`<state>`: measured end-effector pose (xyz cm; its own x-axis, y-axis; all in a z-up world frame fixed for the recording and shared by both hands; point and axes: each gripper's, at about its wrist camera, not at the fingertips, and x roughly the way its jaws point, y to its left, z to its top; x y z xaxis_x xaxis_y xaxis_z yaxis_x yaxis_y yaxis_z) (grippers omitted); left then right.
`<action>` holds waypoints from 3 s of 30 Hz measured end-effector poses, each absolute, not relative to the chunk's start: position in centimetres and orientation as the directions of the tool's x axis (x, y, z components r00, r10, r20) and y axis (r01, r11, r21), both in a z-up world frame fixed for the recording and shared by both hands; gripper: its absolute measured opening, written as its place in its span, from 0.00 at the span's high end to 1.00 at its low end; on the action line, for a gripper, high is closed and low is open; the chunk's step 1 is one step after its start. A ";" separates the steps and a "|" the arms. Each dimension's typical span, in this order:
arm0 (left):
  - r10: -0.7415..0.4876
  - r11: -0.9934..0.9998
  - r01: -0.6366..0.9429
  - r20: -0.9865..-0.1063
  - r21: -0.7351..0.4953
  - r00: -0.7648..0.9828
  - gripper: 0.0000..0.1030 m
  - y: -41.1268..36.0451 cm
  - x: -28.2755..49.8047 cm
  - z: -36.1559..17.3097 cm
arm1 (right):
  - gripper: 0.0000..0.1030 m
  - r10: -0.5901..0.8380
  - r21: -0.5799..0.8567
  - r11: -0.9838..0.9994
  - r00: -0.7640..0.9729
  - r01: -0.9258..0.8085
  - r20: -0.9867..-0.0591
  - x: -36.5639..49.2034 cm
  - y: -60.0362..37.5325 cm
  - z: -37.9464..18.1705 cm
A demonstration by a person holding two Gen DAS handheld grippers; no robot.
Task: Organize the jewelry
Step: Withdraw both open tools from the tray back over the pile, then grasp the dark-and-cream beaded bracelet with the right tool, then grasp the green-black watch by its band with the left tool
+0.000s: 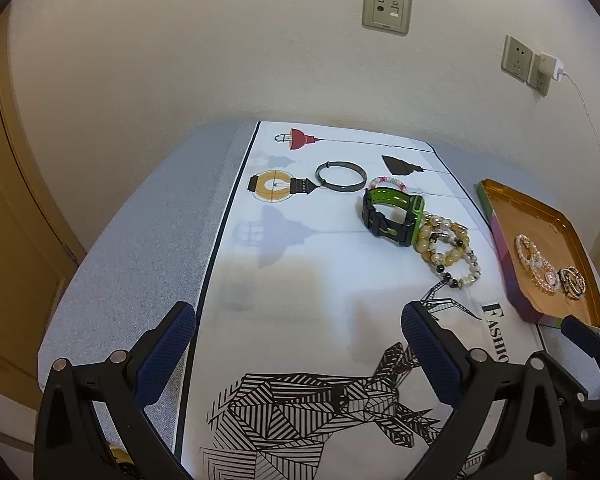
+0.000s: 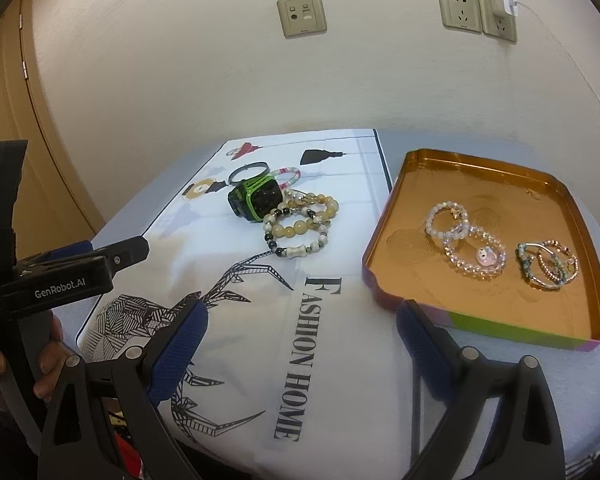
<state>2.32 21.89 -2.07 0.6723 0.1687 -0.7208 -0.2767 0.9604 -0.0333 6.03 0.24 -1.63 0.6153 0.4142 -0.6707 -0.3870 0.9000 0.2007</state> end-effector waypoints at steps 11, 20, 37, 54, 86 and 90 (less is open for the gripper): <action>0.172 0.960 -0.280 -0.730 -0.027 0.661 0.01 22.3 2.8 -2.8 | 0.08 0.417 0.201 0.898 0.609 -0.392 -0.675 6.4 0.6 -2.1; 0.179 0.956 -0.293 -0.735 -0.028 0.654 0.01 22.6 3.1 -2.9 | 0.08 0.434 0.210 0.888 0.593 -0.410 -0.679 7.6 0.4 -2.6; 0.199 0.934 -0.353 -0.749 -0.050 0.632 0.01 25.7 3.2 -4.1 | 0.08 0.388 0.123 0.861 0.482 -0.493 -0.786 16.2 7.6 -4.5; 0.172 0.950 -0.309 -0.734 -0.053 0.657 0.01 24.5 4.3 -3.1 | 0.87 0.484 0.274 0.853 0.475 -0.444 -0.735 13.1 2.7 -5.0; -0.037 0.999 0.050 -0.839 -0.012 0.544 0.88 14.3 17.4 -4.2 | 0.87 0.525 0.350 0.842 0.477 -0.410 -0.705 11.3 -2.0 -5.4; -0.008 0.999 0.036 -0.816 0.016 0.578 0.88 13.9 15.3 -3.4 | 0.87 0.514 0.320 0.848 0.508 -0.421 -0.692 10.3 -1.8 -4.4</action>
<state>15.26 13.95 -3.36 0.5781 -0.0078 -0.8159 0.0360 0.9992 0.0159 10.28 -1.84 -4.40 0.5079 0.5136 -0.6916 -0.4215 0.8483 0.3204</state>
